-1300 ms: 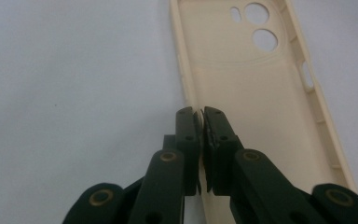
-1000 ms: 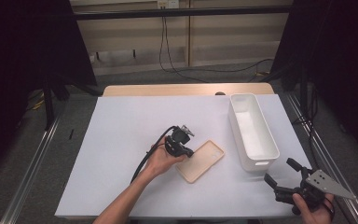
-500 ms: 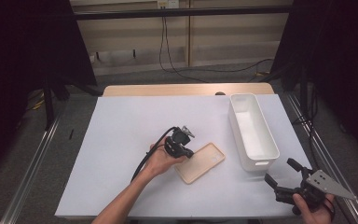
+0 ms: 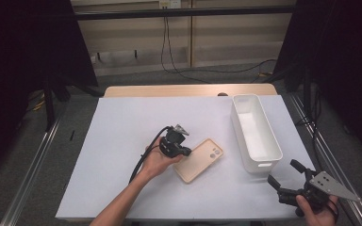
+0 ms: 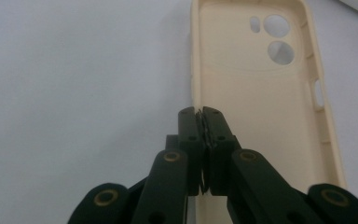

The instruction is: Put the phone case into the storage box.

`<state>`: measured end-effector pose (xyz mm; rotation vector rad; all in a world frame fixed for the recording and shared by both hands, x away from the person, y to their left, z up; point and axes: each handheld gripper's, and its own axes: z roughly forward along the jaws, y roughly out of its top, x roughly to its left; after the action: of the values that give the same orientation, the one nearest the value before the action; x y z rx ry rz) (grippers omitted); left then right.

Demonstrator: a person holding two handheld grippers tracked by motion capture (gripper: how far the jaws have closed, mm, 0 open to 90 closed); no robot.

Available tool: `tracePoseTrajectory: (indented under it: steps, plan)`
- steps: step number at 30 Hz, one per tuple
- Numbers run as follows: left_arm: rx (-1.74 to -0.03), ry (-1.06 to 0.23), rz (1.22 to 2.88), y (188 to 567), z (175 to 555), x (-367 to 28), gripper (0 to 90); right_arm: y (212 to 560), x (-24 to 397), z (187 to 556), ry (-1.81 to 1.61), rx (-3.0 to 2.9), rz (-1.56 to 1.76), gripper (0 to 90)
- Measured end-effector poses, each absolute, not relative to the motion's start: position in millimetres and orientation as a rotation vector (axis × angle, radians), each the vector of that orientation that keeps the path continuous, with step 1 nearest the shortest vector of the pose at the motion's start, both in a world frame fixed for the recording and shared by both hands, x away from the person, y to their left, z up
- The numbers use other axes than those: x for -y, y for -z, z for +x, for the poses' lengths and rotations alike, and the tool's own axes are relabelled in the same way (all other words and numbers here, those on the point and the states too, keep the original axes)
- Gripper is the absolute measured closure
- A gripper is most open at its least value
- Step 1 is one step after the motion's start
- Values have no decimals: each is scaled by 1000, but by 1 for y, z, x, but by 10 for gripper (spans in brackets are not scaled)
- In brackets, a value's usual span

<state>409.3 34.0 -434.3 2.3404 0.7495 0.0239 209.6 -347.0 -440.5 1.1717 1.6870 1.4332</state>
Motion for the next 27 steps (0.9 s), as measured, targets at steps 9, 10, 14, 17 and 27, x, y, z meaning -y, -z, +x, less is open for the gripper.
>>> tracePoseTrajectory:
  steps: [9,10,14,17,27]
  plan:
    - [-758,-66,2256,429,405,-44,876,440,347,209,-1433,-1686,1171,4]
    - [-758,-74,2254,428,405,-44,876,440,347,209,-1433,-1686,1171,4]
    - [-756,-89,2229,426,403,-46,876,440,347,209,-1434,-1687,1173,4]
    - [-745,-110,2214,424,401,-48,876,440,347,209,-1434,-1684,1174,4]
    - [-756,-169,2133,414,394,-54,876,440,347,209,-1438,-1683,1172,4]
